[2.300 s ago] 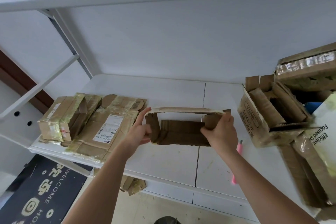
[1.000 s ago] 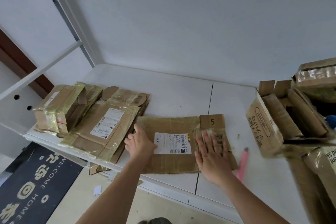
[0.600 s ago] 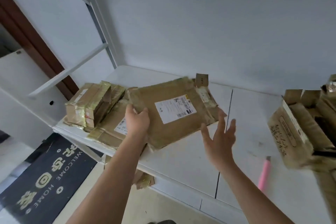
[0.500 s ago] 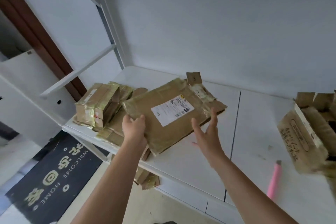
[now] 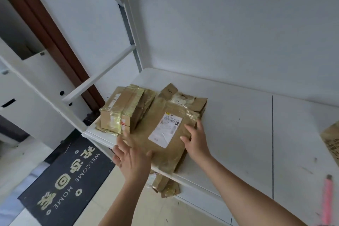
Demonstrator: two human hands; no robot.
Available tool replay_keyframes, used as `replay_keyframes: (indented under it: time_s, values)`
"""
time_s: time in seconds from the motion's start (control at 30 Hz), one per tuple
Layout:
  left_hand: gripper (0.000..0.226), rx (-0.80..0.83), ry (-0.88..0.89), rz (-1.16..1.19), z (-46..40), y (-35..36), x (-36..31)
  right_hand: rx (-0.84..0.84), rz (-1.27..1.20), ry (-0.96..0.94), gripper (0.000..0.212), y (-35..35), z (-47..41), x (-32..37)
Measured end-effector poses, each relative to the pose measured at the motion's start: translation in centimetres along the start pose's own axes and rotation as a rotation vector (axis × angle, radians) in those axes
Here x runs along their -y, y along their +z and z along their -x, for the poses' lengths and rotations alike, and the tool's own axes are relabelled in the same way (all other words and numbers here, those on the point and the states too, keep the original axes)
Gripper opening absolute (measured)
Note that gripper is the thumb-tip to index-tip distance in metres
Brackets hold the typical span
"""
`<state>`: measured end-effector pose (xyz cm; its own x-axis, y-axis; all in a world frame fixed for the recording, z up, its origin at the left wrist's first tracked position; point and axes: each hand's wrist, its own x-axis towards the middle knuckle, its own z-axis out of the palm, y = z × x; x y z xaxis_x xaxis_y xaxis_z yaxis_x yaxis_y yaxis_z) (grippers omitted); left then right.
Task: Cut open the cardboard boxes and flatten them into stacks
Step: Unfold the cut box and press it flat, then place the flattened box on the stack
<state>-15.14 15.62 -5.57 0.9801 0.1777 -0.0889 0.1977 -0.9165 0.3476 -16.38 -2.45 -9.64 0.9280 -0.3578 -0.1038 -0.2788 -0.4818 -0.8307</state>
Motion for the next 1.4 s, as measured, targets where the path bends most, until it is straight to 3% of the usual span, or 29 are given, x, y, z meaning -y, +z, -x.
replay_keyframes:
  time_s: [0.1,0.2,0.3,0.4,0.47,0.53,0.63,0.83,1.1,1.4]
  values:
    - [0.091,0.018,0.282,-0.158,-0.8,0.8,0.5,0.033,0.075,-0.031,0.05,0.9,-0.8,-0.6]
    - [0.071,0.178,0.528,-0.239,-2.3,1.6,0.5,0.056,0.202,-0.056,0.046,1.2,-1.4,-1.3]
    - [0.059,0.33,0.583,-0.343,-3.5,2.5,0.7,-0.004,0.469,-0.098,0.045,1.3,-1.4,-1.6]
    - [0.059,0.366,0.595,-0.421,-4.4,2.7,0.5,-0.064,0.731,-0.164,0.045,1.4,-1.2,-1.6]
    - [0.059,0.38,0.614,-0.49,-4.7,2.8,0.3,-0.06,0.767,-0.176,0.046,1.7,-0.8,-2.0]
    - [0.06,0.359,0.657,-0.592,-4.8,2.7,0.0,-0.034,0.772,-0.18,0.05,1.6,-0.2,-2.2]
    - [0.054,0.206,0.751,-0.642,-4.6,1.9,-1.3,-0.006,0.729,-0.217,0.051,0.4,0.0,-2.0]
    - [0.025,0.055,0.924,-0.432,-2.8,0.5,-6.4,-0.235,0.731,-0.381,0.041,-4.6,0.8,-0.5]
    - [0.041,0.081,1.2,-0.363,3.9,1.2,-15.3,-0.502,0.843,-0.177,0.028,-15.1,6.2,-4.9]
    - [0.035,0.096,1.386,-0.306,12.8,4.4,-23.5,-0.705,0.994,0.174,0.038,-27.0,12.3,-10.7]
